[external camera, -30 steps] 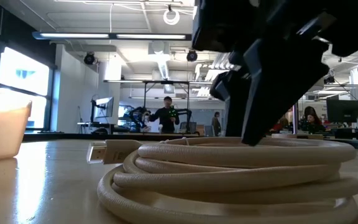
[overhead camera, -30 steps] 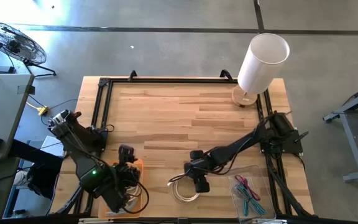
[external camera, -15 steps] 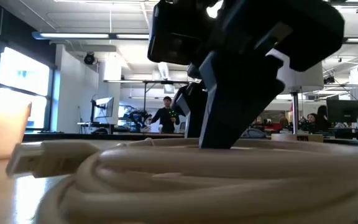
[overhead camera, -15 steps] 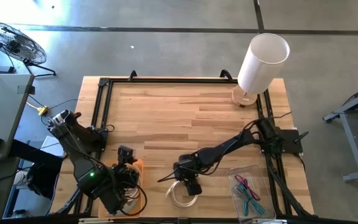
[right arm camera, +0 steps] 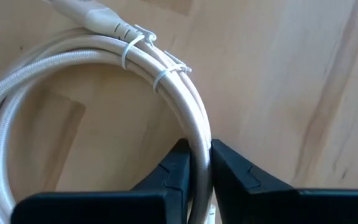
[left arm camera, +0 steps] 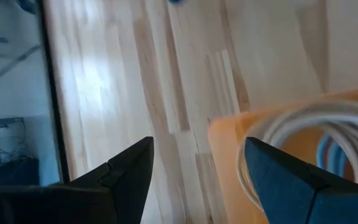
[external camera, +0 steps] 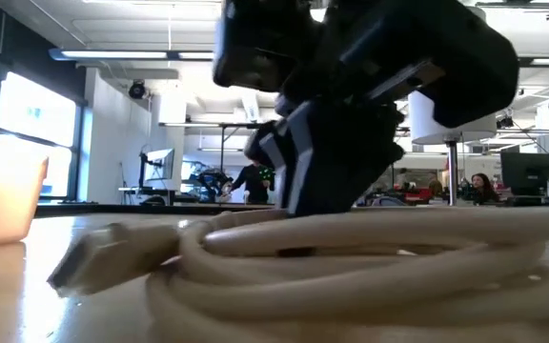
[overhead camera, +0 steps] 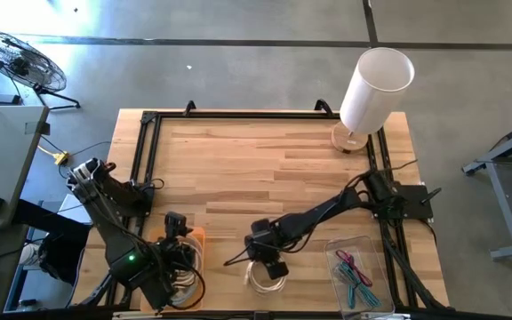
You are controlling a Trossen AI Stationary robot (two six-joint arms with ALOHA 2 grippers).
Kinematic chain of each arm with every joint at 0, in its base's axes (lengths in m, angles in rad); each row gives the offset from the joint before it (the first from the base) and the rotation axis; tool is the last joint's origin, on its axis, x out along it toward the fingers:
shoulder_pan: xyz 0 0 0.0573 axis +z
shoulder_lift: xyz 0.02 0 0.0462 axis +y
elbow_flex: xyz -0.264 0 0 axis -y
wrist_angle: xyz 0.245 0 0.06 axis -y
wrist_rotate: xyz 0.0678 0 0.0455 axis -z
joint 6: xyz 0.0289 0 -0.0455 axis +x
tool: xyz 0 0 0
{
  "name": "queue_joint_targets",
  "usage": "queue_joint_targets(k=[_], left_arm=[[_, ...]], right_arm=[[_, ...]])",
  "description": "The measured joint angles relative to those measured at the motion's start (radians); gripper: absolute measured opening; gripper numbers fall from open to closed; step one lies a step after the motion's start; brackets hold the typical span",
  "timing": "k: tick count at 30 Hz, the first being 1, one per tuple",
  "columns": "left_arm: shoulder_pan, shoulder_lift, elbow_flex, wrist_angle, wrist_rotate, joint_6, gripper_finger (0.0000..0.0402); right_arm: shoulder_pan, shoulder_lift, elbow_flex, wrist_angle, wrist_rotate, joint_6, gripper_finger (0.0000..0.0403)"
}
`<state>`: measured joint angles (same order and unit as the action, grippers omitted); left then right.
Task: Pick & Place USB Port
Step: Put the light brown HDMI cable into the orange bin
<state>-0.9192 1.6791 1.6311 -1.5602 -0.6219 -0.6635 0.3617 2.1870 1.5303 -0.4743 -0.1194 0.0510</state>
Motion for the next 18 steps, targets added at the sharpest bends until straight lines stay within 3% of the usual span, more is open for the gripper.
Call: queue_joint_targets(k=[8,13,18], left_arm=[[-0.021,-0.004,-0.002,0.086,-0.189,0.000,0.0246],[-0.083,-0.018,-0.002,0.130,-0.348,-0.049,0.0246],[-0.165,-0.021,-0.003,0.117,-0.547,-0.184,0.0246]], right_arm=[[0.060,0.008,0.169,-0.141,0.154,-0.101,0.0033],[0.119,0.006,0.272,-0.287,0.386,-0.154,0.0033],[0.188,0.005,0.391,-0.469,0.688,-0.155,0.0033]])
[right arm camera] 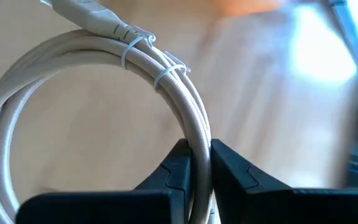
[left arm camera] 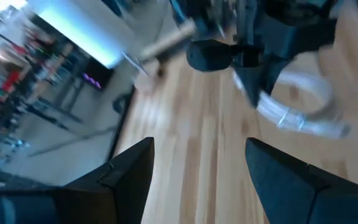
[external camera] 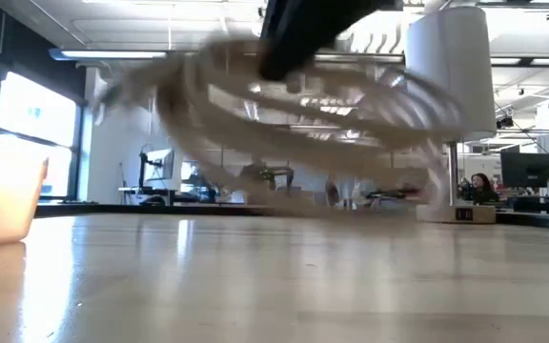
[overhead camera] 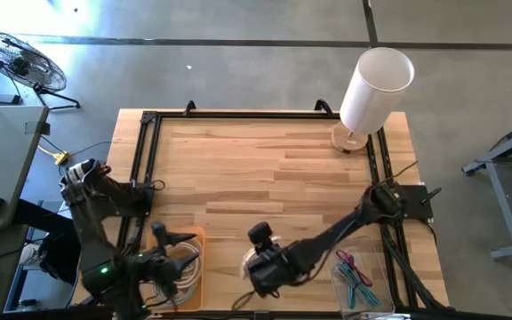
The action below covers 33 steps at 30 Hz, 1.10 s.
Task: Pick & Place USB Port
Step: Put the light brown HDMI cable into the orange bin
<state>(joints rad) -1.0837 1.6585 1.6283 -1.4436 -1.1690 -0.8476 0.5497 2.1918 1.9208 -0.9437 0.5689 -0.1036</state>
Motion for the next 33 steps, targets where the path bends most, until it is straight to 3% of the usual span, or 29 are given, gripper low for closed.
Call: queue_joint_targets(k=[6,11,17,27,33], left_arm=[[-0.058,-0.001,-0.022,-0.002,-0.131,-0.152,0.0246],[-0.065,-0.001,-0.091,0.006,-0.189,-0.290,0.0246],[-0.064,-0.001,-0.180,0.009,-0.244,-0.420,0.0246],[-0.091,-0.001,-0.239,0.046,-0.287,-0.467,0.0246],[-0.095,-0.001,-0.252,0.054,-0.282,-0.409,0.0246]], right_arm=[[0.083,-0.002,0.158,-0.154,0.320,-0.005,0.0033],[0.151,-0.002,0.263,-0.165,0.555,-0.092,0.0033],[0.192,-0.005,0.313,-0.130,0.744,-0.181,0.0033],[0.177,-0.005,0.307,-0.110,0.793,-0.220,0.0034],[0.175,-0.005,0.307,-0.073,0.792,-0.263,0.0034]])
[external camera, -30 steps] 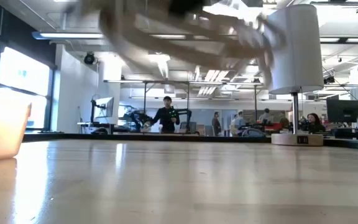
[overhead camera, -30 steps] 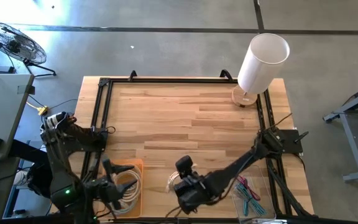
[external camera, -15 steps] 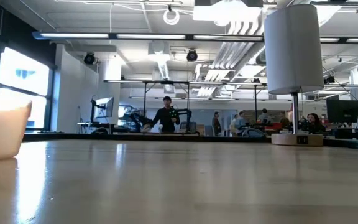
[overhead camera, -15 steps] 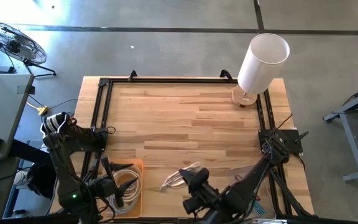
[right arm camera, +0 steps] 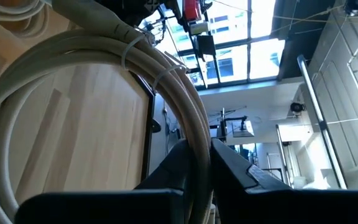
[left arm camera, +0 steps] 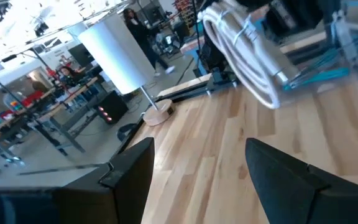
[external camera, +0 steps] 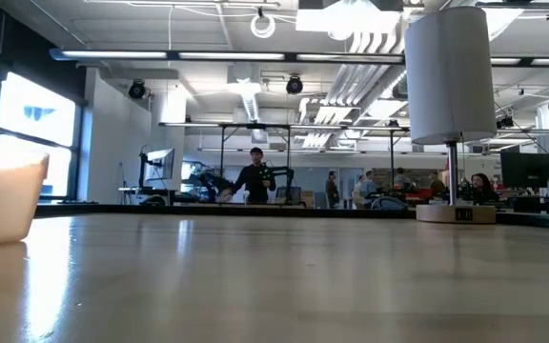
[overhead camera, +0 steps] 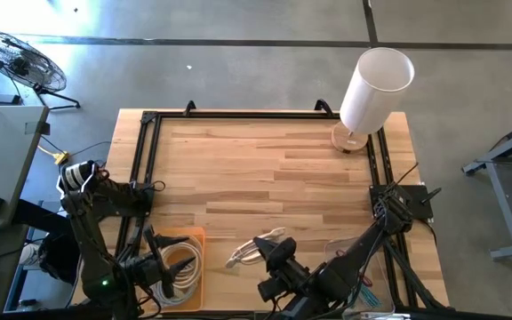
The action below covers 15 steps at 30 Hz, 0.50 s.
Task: Pick & Place USB Port
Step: Put the light brown HDMI cable into the orange bin
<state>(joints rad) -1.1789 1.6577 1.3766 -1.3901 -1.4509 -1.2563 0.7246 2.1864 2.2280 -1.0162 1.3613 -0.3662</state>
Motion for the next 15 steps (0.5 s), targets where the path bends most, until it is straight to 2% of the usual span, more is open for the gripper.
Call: queue_joint_targets(k=[9,12,15], left_arm=[[0.034,-0.003,0.000,0.016,0.004,0.062,0.0246],[0.035,-0.007,0.000,0.053,0.032,0.145,0.0246],[0.049,-0.017,0.003,0.131,0.060,0.291,0.0246]], right_arm=[[0.000,0.000,0.000,0.170,0.021,-0.200,0.0035],[0.000,0.000,0.000,0.226,0.022,-0.265,0.0035],[0.000,0.000,0.000,0.276,0.029,-0.320,0.0035]])
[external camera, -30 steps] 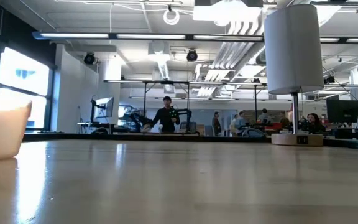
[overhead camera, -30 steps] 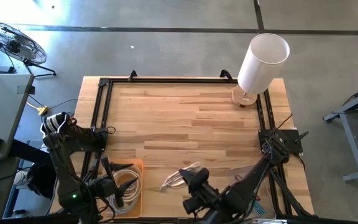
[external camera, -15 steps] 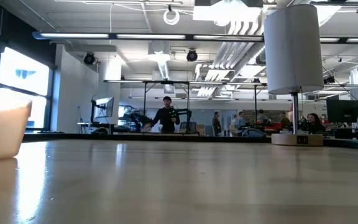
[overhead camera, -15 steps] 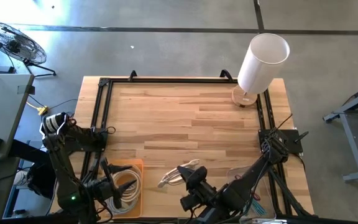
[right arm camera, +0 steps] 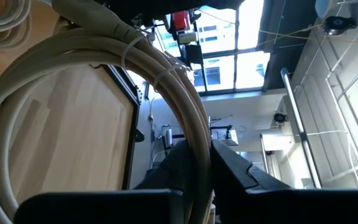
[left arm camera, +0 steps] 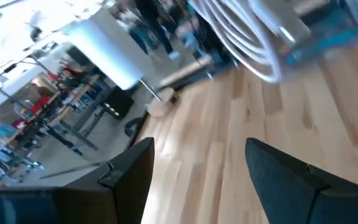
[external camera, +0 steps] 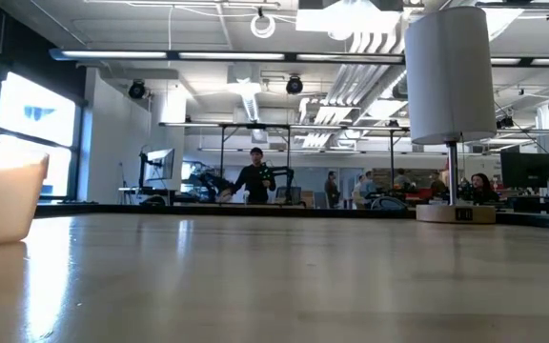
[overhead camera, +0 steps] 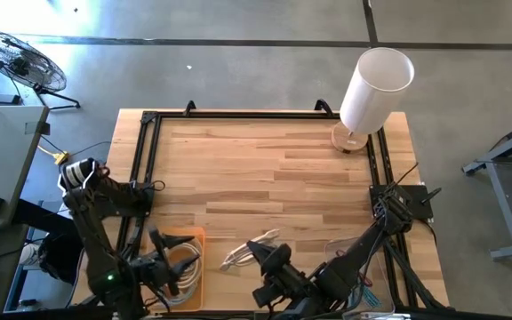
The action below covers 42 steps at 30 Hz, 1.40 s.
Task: Pick & Place USB Port
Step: Put the light brown HDMI cable into the orange bin
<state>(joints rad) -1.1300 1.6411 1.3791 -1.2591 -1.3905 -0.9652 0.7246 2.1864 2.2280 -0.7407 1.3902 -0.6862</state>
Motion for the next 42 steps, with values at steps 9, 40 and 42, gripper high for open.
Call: queue_joint_targets(k=[9,40,42], left_arm=[[0.136,-0.069,0.002,0.560,0.355,0.855,0.0246],[0.447,-0.110,-0.193,1.426,1.042,1.190,0.0246],[0.451,-0.111,-0.201,1.440,1.046,1.214,0.0246]], right_arm=[[0.007,-0.005,0.000,0.083,0.025,-0.092,0.0035],[0.112,-0.035,0.000,0.110,0.145,-0.152,0.0035],[0.111,-0.035,0.000,0.110,0.145,-0.148,0.0035]])
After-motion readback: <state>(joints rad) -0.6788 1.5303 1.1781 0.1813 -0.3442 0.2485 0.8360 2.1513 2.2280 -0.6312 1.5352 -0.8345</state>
